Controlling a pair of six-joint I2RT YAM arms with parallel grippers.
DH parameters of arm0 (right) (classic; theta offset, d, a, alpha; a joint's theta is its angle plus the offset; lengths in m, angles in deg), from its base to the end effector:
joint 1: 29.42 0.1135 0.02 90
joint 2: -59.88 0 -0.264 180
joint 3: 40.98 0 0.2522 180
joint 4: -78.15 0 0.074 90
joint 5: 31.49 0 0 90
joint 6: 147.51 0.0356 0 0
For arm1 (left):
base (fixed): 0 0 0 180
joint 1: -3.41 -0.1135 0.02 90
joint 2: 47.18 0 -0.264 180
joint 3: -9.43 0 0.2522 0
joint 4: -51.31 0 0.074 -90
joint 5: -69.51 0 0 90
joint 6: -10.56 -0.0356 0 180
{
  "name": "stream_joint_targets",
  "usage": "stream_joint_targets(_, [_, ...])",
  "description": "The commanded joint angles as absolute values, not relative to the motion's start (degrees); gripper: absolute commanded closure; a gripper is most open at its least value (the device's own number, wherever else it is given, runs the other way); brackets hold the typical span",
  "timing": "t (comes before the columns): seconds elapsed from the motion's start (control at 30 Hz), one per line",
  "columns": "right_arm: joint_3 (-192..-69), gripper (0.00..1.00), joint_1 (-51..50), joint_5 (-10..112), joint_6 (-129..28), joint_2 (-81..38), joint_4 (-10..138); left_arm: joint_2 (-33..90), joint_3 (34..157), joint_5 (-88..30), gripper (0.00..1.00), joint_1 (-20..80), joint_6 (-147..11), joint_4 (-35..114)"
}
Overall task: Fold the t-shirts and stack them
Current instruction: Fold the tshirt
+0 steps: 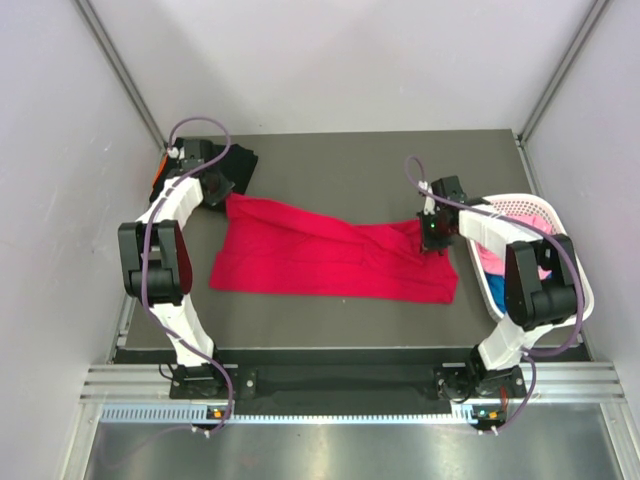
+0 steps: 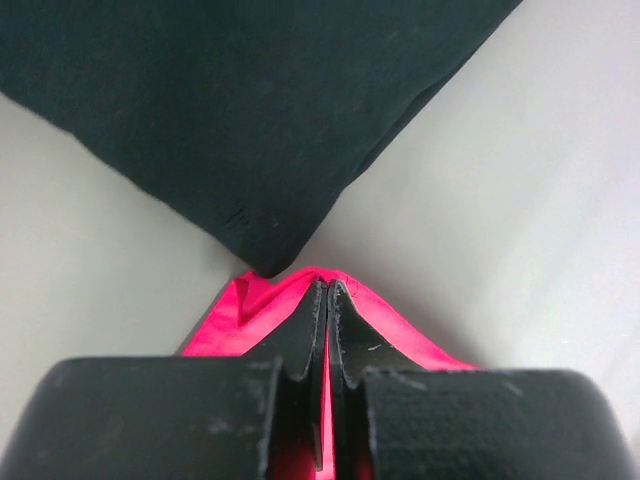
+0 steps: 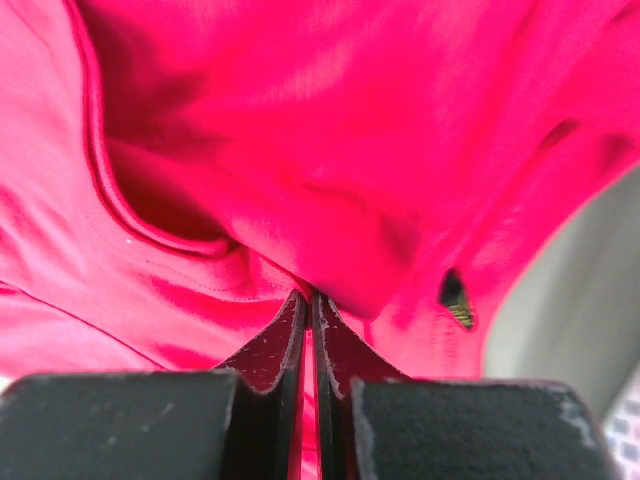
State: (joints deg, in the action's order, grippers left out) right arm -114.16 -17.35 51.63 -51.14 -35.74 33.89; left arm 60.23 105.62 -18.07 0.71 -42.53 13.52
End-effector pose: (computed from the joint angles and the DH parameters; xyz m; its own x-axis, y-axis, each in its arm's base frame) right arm 0.3142 0.0715 0.1795 -0.9208 -0.0843 -0.3809 -0.1527 0.9763 0.1532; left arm 0.4177 0.0212 0.2336 -0.5580 -0.6270 -0.5436 -0.5126 0.7756 -0.3684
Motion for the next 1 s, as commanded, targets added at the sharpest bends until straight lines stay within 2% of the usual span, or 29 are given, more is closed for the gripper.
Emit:
stream_joint_targets(0.0, [-120.4,1.0,-18.1,56.0,-53.1,-32.1,32.7,61.3,109.8,-18.5,1.0,0.3,-42.6,16.3])
stream_joint_targets(0.5, [-136.2,1.0,-21.0,65.0,-61.5,-41.0,37.4,67.2,115.2,-20.0,1.0,0.2,-40.8,18.7])
stream_joint_targets(0.8, [-133.5,1.0,-21.9,63.2,-65.8,-41.0,49.7,68.2,115.7,-20.0,1.0,-0.3,-40.3,22.2])
stream_joint_targets(0.97, [-136.3,1.0,-21.9,61.3,-66.7,-44.0,50.2,69.0,116.4,-19.5,1.0,-0.7,-40.1,22.7])
